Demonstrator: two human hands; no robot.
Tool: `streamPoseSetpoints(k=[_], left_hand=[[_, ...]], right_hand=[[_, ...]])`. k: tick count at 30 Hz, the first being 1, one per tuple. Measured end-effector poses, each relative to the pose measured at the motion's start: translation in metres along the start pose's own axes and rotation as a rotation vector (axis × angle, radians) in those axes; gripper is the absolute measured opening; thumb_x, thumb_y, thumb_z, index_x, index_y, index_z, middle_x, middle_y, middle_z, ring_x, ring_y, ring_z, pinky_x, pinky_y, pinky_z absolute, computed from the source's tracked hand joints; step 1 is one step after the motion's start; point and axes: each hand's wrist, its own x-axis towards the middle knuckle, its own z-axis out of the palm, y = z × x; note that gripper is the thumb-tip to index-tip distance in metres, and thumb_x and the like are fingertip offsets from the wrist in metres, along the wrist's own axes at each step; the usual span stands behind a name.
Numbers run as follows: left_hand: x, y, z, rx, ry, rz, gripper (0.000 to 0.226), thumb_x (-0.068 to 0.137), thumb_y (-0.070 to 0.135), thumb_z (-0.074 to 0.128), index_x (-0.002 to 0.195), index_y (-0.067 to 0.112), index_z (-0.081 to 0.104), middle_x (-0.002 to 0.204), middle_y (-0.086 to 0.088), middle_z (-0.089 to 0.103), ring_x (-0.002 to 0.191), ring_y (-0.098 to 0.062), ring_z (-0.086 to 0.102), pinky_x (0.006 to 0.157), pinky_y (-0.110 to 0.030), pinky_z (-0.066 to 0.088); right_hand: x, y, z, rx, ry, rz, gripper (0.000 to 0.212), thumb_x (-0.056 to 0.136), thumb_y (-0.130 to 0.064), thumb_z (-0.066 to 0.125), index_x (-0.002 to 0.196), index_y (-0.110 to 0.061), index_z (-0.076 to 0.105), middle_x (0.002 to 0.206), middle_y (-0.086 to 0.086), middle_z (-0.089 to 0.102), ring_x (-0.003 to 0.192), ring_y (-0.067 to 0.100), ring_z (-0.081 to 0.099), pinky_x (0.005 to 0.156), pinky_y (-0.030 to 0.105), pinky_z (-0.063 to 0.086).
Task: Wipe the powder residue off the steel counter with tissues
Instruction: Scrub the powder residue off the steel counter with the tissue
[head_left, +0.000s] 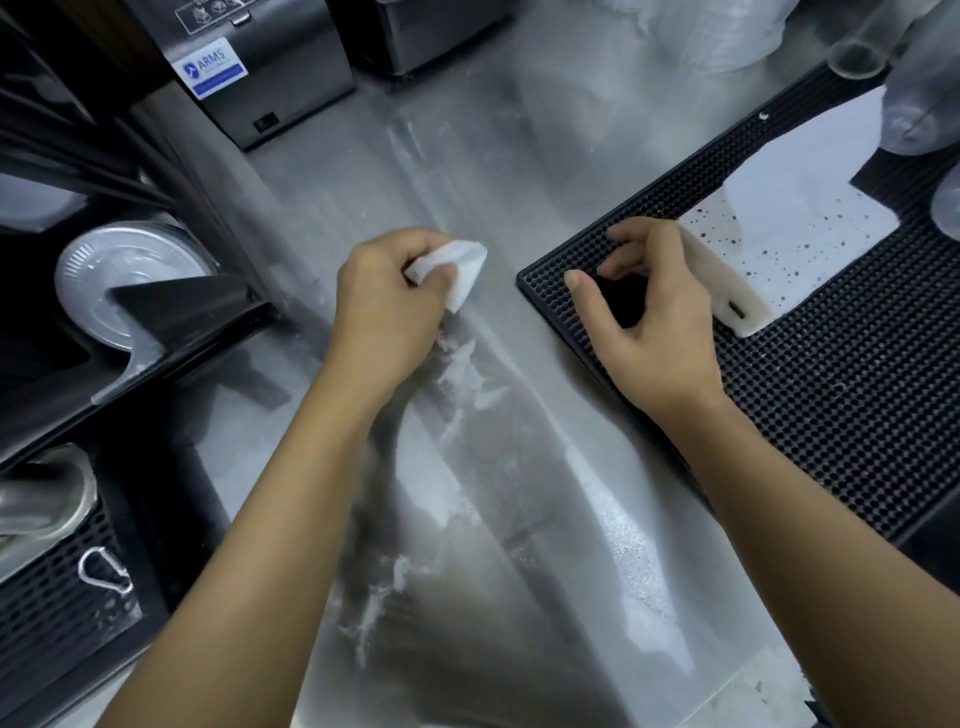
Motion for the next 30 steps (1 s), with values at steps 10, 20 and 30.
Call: streamPoseSetpoints(k=[10, 20, 30], left_hand=[[0.126, -0.001, 0.005, 0.107, 0.27, -0.096, 0.009, 0.07, 0.021, 0.058, 0.069, 0.014, 0.065, 0.059, 0.007, 0.052, 0.06, -0.013, 0.049, 0.055, -0.018, 0.039], [0.106, -0.026, 0.011, 0.337, 0.066, 0.205, 0.028, 0.081, 0.0, 0.049, 0.091, 0.012, 0.072, 0.093, -0.005, 0.06, 0.082, -0.012, 0.051, 0.069, -0.011, 0.034], [0.086, -0.004, 0.002, -0.134, 0.084, -0.068, 0.021, 0.076, 0.008, 0.065, 0.064, 0.026, 0.064, 0.058, 0.016, 0.057, 0.052, 0.005, 0.05, 0.052, -0.015, 0.039]], right_hand=[[0.003, 0.001, 0.0, -0.021, -0.027, 0.012, 0.034, 0.091, -0.032, 0.056, 0.12, -0.014, 0.052, 0.098, -0.003, 0.059, 0.099, 0.015, 0.058, 0.09, 0.047, 0.049], [0.004, 0.002, 0.001, -0.039, -0.04, -0.003, 0.033, 0.091, -0.031, 0.055, 0.118, -0.013, 0.053, 0.098, -0.003, 0.058, 0.098, 0.016, 0.058, 0.089, 0.049, 0.049], [0.004, 0.003, 0.002, -0.063, -0.04, -0.018, 0.03, 0.09, -0.031, 0.055, 0.116, -0.015, 0.053, 0.097, -0.004, 0.058, 0.096, 0.017, 0.058, 0.088, 0.049, 0.049]])
